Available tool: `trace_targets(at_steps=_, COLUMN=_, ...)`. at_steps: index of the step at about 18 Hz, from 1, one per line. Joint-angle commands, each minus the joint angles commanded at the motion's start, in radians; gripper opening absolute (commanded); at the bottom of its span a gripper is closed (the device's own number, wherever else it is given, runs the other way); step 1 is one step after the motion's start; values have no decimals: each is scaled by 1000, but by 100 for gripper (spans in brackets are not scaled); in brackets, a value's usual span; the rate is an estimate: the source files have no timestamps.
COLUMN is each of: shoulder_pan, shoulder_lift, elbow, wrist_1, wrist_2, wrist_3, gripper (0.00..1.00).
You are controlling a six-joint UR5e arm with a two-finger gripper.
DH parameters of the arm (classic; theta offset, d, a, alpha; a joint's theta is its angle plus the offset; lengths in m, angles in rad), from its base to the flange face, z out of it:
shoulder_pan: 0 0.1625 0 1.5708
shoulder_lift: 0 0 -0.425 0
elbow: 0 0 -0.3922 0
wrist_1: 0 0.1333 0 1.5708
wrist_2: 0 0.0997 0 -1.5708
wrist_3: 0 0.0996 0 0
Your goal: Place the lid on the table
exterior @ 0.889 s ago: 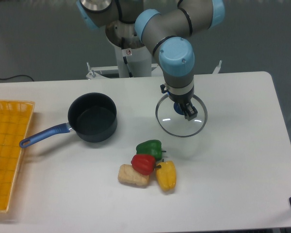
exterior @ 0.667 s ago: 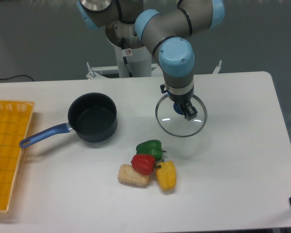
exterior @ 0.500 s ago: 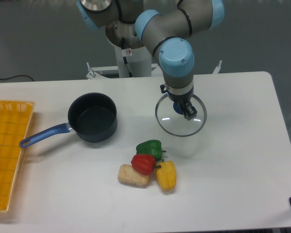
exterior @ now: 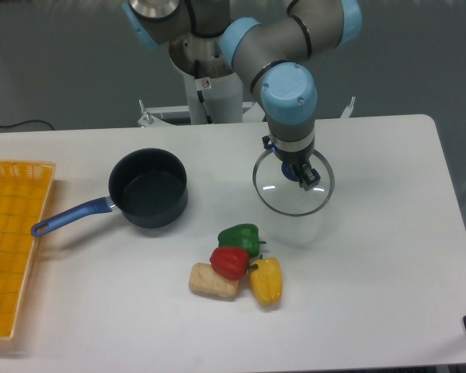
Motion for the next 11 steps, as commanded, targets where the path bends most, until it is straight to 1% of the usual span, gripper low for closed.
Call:
trace_targets(at_steps=4, shoulder_pan=-3, shoulder_lift=-20, elbow=-5, wrist_1=8, wrist_2=0, wrist_3=-6, gripper=54)
trace_targets(at_steps=7, shoulder_pan=-2, shoulder_lift=-51, elbow=-6, wrist_1=9, wrist_2=2, wrist_3=-2, gripper=54)
trace_targets(at_steps=11, shoulder_pan=0, shoulder_lift=-54, elbow=-3, wrist_1=8, wrist_2=0, wrist_3=3, gripper=53)
